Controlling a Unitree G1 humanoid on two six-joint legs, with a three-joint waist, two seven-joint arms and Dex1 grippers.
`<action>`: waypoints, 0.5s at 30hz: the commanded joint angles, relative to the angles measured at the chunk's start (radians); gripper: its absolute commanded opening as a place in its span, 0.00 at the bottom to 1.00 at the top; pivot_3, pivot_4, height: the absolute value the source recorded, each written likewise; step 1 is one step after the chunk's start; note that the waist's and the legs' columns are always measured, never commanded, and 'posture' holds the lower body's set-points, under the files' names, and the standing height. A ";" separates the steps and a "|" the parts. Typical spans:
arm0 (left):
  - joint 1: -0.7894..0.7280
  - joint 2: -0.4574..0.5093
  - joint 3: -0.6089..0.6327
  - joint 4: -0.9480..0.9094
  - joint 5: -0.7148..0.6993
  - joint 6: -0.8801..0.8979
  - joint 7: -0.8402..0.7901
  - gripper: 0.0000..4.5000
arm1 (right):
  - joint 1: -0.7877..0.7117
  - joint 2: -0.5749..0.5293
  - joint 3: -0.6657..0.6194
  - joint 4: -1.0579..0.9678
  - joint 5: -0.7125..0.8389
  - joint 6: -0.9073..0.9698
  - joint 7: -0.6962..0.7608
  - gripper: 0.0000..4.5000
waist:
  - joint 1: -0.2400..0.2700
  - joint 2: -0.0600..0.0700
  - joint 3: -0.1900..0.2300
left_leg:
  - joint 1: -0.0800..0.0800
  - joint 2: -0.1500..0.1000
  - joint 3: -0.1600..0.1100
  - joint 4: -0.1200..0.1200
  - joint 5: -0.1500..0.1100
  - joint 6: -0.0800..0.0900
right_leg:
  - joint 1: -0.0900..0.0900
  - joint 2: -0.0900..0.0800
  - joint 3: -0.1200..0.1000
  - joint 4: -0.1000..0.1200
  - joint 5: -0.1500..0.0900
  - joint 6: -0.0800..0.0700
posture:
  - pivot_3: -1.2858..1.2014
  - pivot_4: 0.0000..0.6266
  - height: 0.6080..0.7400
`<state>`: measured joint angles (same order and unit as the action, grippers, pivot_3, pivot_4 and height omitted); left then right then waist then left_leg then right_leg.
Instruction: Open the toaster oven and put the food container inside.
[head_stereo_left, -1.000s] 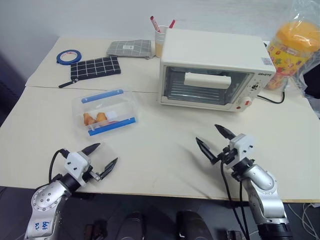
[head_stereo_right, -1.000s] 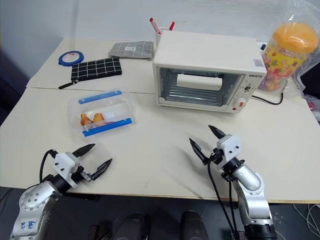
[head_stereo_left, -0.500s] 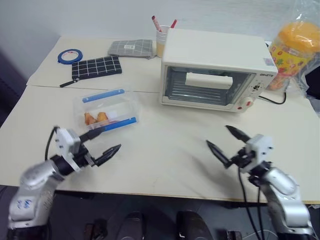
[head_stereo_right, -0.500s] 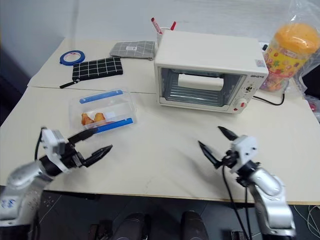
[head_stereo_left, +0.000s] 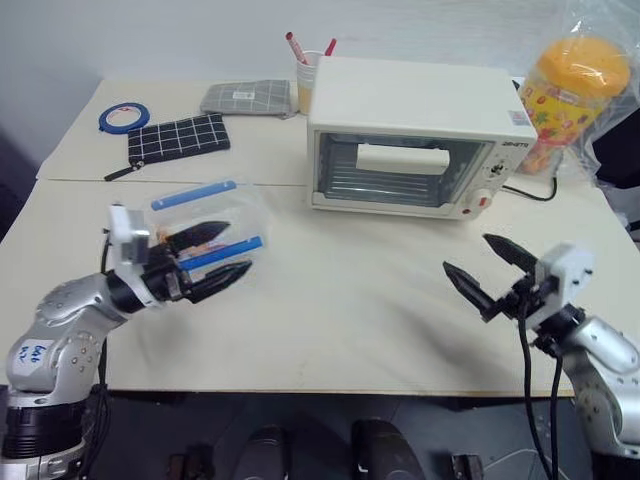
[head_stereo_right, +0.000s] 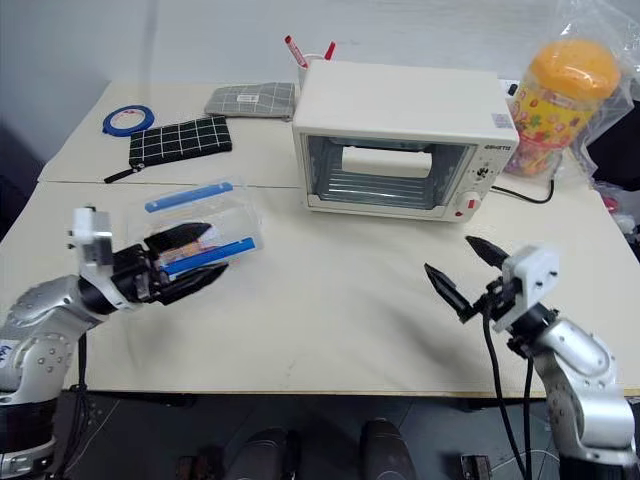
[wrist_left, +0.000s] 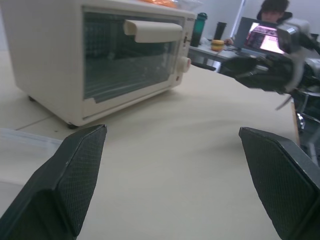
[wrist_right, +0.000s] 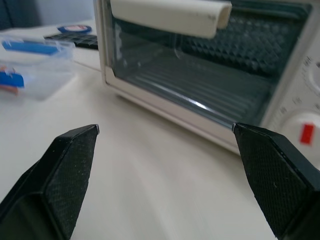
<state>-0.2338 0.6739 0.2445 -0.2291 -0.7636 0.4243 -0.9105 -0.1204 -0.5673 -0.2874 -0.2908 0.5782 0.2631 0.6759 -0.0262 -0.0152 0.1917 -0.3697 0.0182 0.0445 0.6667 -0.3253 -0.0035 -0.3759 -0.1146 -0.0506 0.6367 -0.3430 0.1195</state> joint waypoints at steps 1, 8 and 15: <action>-0.028 -0.009 0.009 -0.019 0.017 -0.024 0.013 1.00 | -0.083 -0.006 0.010 0.040 0.014 0.021 0.007 0.99 | 0.002 0.000 0.000 | 0.000 0.000 0.000 0.000 0.000 0.000 | 0.000 0.000 0.000 0.000 0.000 0.000 | 0.52 0.24 1.00; -0.031 -0.037 -0.008 -0.005 0.064 -0.047 0.025 1.00 | -0.281 -0.011 0.051 0.247 -0.032 0.042 0.028 0.99 | 0.001 0.000 0.000 | -0.001 -0.002 0.000 0.000 0.000 0.001 | 0.000 -0.001 -0.001 -0.001 0.000 0.000 | 0.52 0.24 1.00; -0.036 -0.057 -0.016 -0.011 0.083 -0.051 0.038 1.00 | -0.385 0.012 0.080 0.338 -0.069 -0.002 0.059 0.99 | 0.000 0.000 0.000 | -0.002 -0.001 0.000 0.000 0.000 0.001 | 0.000 0.000 -0.001 0.000 0.000 0.000 | 0.52 0.24 1.00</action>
<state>-0.2603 0.6207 0.2209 -0.2197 -0.6824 0.3913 -0.8765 -0.4852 -0.5548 -0.2006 0.0594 0.5100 0.2948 0.7134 -0.0260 -0.0151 0.1917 -0.3714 0.0172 0.0441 0.6667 -0.3250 -0.0027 -0.3759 -0.1150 -0.0517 0.6364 -0.3428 0.1198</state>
